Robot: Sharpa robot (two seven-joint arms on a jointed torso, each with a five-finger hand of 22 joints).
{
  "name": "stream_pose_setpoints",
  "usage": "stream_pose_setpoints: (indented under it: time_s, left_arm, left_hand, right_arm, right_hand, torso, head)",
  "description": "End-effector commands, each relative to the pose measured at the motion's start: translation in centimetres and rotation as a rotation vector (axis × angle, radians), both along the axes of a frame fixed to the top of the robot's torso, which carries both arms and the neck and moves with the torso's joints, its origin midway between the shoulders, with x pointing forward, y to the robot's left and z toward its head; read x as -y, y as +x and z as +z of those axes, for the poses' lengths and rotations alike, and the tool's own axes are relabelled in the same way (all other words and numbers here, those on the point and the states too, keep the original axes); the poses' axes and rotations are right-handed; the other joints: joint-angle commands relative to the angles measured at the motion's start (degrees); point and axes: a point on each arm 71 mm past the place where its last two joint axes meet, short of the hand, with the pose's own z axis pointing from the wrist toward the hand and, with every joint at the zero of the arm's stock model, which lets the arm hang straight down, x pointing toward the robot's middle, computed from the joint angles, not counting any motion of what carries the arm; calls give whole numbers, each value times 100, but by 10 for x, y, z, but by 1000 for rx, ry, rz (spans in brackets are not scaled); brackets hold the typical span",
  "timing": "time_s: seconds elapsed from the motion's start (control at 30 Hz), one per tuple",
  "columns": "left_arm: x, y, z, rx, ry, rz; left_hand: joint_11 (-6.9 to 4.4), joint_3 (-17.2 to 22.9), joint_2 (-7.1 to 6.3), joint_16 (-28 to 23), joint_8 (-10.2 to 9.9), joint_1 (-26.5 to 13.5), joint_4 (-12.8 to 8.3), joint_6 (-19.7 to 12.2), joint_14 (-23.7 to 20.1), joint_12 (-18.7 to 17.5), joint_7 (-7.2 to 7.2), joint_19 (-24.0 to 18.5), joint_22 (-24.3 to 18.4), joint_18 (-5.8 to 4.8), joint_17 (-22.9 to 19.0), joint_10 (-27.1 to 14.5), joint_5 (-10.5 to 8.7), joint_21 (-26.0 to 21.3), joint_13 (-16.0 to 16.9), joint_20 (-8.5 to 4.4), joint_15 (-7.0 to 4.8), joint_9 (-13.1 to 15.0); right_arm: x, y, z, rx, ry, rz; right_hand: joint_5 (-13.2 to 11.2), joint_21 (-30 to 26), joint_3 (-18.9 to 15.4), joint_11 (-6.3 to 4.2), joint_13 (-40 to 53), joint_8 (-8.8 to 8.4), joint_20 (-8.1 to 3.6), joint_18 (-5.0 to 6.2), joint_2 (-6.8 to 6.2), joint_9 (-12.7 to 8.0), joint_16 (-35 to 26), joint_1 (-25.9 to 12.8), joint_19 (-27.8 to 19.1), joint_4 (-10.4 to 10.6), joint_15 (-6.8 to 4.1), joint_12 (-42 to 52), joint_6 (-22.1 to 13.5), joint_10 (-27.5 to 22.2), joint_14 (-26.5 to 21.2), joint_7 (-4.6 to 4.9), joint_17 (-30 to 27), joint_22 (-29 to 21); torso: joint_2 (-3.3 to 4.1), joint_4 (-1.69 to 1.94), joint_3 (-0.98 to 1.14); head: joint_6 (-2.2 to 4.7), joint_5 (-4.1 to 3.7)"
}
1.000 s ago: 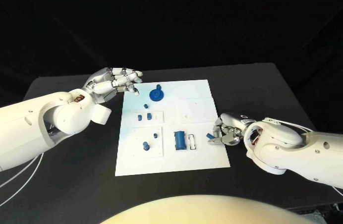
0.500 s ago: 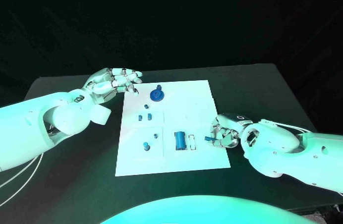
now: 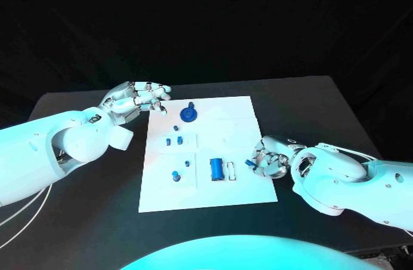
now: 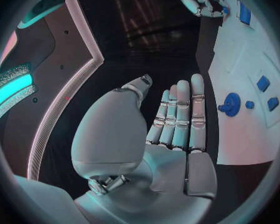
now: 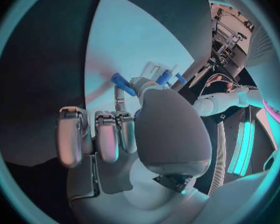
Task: Assemble the parts on the task board
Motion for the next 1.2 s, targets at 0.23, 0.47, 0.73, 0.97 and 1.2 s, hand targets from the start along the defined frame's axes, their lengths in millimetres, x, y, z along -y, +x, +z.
stream_pose_setpoints:
  time_s: [0.23,0.47,0.73,0.97,1.2]
  left_arm:
    - [3,-1,1,4,-18,-14]
    - [3,-1,1,4,-18,-15]
    - [3,-1,1,3,-18,-15]
    - [3,-1,1,1,-17,-15]
    - [2,-1,1,-1,-15,-16]
  left_hand:
    - [-9,-6,9,26,20,60,21,-54,-28,30,-3,35,-8,32,5,-36,14,-24,7,11,4,7]
    - [-9,-6,9,26,20,60,21,-54,-28,30,-3,35,-8,32,5,-36,14,-24,7,11,4,7]
    - [-9,-6,9,26,20,60,21,-54,-28,30,-3,35,-8,32,5,-36,14,-24,7,11,4,7]
    - [-9,-6,9,26,20,60,21,-54,-28,30,-3,35,-8,32,5,-36,14,-24,7,11,4,7]
    - [-9,-6,9,26,20,60,21,-54,-28,30,-3,35,-8,32,5,-36,14,-24,7,11,4,7]
  right_arm:
    - [-13,1,-4,-128,160,-92]
    - [-21,2,-11,-197,209,-128]
    - [-28,3,-16,-228,230,-137]
    - [-33,3,-17,-231,243,-127]
    - [-35,3,-17,-228,249,-121]
  right_hand:
    - [39,15,647,-61,1446,44,-30,-66,-94,92,12,-482,440,-432,-33,20,-2,547,558,-56,1322,1327]
    - [71,-2,562,-61,1448,65,-33,-63,-112,123,12,-757,436,-392,-34,22,-1,549,558,-59,1321,1323]
    - [-358,-21,451,-53,1447,58,-29,-60,-47,130,11,-1012,431,-287,-28,19,-11,548,558,-51,1318,1318]
    - [-382,-22,397,-49,1449,55,-26,-60,-45,130,12,-1114,431,-228,-25,21,-8,549,559,-47,1322,1318]
    - [-116,-17,259,-53,1452,66,-27,-60,-35,140,16,-1278,432,-187,-28,26,17,552,561,-52,1334,1319]
  torso:
    - [1,3,-6]
    - [2,5,-3]
    - [3,4,-2]
    - [3,2,1]
    - [3,3,1]
  head:
    - [-29,5]
    - [-40,13]
    - [-45,26]
    - [-60,34]
    - [-65,40]
